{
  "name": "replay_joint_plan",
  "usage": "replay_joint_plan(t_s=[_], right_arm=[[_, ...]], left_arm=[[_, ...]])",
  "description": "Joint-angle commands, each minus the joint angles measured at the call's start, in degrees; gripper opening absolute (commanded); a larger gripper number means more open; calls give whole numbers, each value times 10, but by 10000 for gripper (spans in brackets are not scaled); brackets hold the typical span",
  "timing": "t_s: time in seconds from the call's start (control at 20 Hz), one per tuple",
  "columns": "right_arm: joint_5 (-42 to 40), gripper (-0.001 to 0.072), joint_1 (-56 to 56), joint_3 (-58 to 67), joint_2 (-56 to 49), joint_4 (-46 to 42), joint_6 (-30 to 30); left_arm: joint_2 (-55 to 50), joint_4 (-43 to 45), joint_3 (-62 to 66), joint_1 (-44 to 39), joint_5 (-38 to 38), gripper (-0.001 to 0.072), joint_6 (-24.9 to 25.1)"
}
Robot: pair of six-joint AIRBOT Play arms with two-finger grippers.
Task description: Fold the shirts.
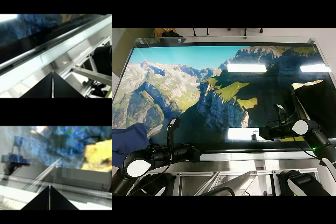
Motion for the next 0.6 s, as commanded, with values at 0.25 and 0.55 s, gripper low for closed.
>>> replay_joint_plan(t_s=[0.25,0.55], right_arm=[[0,20,1,0,0,0,0],[0,20,1,0,0,0,0]], left_arm=[[0,18,32,38,-29,18,-12],[0,268,193,318,-193,693,-39]])
